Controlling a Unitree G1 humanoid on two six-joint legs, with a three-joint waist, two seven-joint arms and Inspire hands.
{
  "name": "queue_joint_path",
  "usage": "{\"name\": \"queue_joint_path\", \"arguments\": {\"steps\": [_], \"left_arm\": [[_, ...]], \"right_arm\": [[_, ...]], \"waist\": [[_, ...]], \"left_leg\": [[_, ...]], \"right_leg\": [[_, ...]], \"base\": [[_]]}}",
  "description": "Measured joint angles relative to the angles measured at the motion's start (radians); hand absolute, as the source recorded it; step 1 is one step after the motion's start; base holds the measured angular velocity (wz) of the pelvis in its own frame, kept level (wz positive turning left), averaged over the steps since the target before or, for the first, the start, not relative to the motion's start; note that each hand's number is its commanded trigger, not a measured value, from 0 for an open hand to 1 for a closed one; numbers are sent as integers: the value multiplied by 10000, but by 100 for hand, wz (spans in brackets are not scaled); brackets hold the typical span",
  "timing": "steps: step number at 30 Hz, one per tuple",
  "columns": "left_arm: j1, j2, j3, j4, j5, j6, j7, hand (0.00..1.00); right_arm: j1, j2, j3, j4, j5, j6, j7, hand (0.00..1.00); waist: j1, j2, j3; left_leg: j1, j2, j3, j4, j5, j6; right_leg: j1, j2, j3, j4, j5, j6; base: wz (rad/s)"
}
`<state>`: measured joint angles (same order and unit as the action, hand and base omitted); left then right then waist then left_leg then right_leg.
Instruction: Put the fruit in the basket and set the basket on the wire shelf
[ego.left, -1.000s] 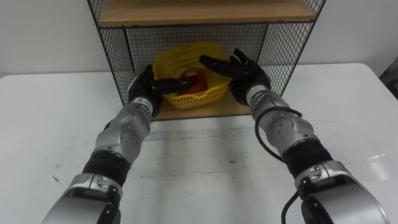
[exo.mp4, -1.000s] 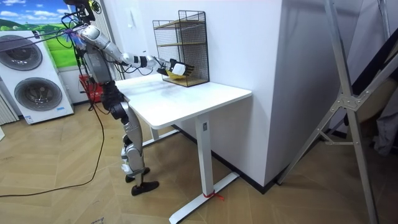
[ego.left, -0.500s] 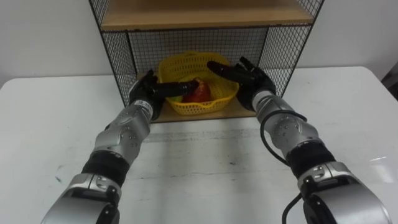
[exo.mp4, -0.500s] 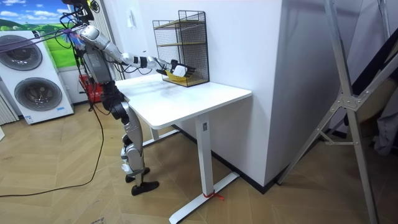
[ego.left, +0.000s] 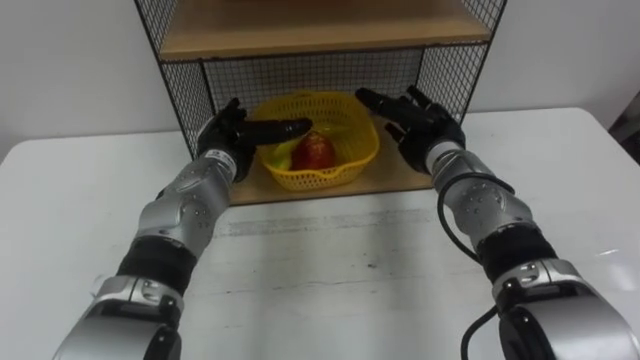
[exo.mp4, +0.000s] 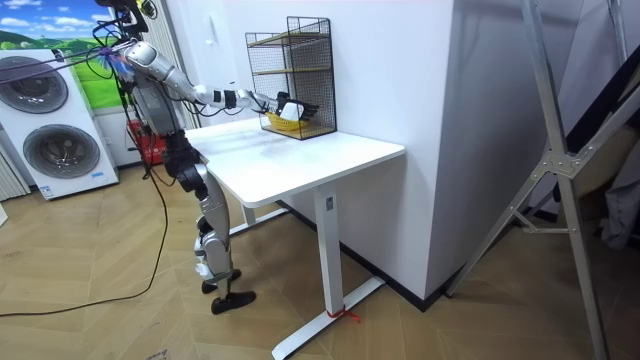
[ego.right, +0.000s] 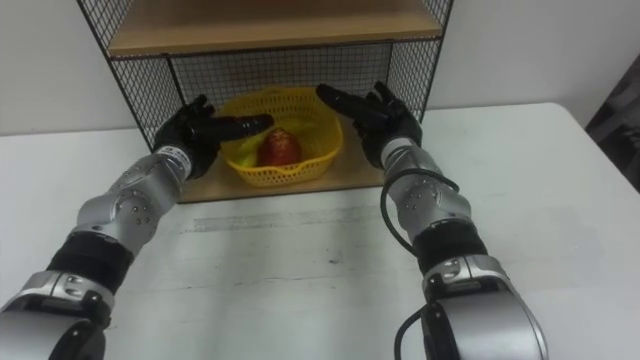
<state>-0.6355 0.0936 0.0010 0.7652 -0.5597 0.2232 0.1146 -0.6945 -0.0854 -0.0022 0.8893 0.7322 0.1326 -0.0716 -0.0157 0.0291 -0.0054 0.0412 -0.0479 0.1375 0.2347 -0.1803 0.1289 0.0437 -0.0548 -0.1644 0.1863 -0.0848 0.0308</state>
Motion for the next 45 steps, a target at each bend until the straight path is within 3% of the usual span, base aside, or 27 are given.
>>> {"name": "queue_joint_path", "arguments": {"steps": [10,26,29,32,34,37,40,45], "left_arm": [[0,206,278,-775,25,14,-19,0],[3,224,367,-835,46,-39,-17,0],[182,197,363,-1587,42,-74,0,0],[681,186,346,-2651,68,-331,2,0],[1601,85,310,-3762,126,-404,52,0],[2473,-18,167,-4566,132,-398,184,0],[3706,-76,-87,-6148,530,-334,391,0],[4216,-99,-162,-7157,862,-335,468,0]], "right_arm": [[1,-33,8,-100,-534,-3,327,0],[22,-110,14,-844,-979,-35,581,0],[172,-143,17,-1325,-976,-110,571,0],[726,-146,33,-2370,-1090,-112,532,0],[1624,-149,197,-3817,-1370,-116,486,0],[2479,-147,303,-4881,-1389,-114,380,0],[3681,-152,297,-6203,-1896,-98,255,0],[4391,-160,304,-7180,-2340,-99,235,0]], "waist": [[-10,-11,-4],[-30,-142,-9],[-18,-244,-5],[-14,-307,-4],[-16,-313,-3],[-25,-339,2],[-31,-493,14],[-31,-517,27]], "left_leg": [[19,-7,18,-149,75,-36],[50,-12,13,-307,143,-66],[48,-8,8,-327,147,-72],[59,-8,18,-336,150,-74],[75,-9,16,-340,151,-74],[91,-7,6,-396,150,-79],[41,8,-22,-418,147,-95],[46,7,-22,-443,150,-98]], "right_leg": [[-59,8,-7,19,-16,-25],[-93,43,-22,6,-18,-33],[-95,43,-44,-2,-18,-33],[-90,61,-20,-7,-15,-38],[-75,71,2,-5,-14,-39],[-62,90,92,3,-24,-55],[-96,121,133,-20,-32,-67],[-102,121,137,-23,-28,-72]], "base": [[0],[0],[0],[0],[0],[0],[0],[0]]}}
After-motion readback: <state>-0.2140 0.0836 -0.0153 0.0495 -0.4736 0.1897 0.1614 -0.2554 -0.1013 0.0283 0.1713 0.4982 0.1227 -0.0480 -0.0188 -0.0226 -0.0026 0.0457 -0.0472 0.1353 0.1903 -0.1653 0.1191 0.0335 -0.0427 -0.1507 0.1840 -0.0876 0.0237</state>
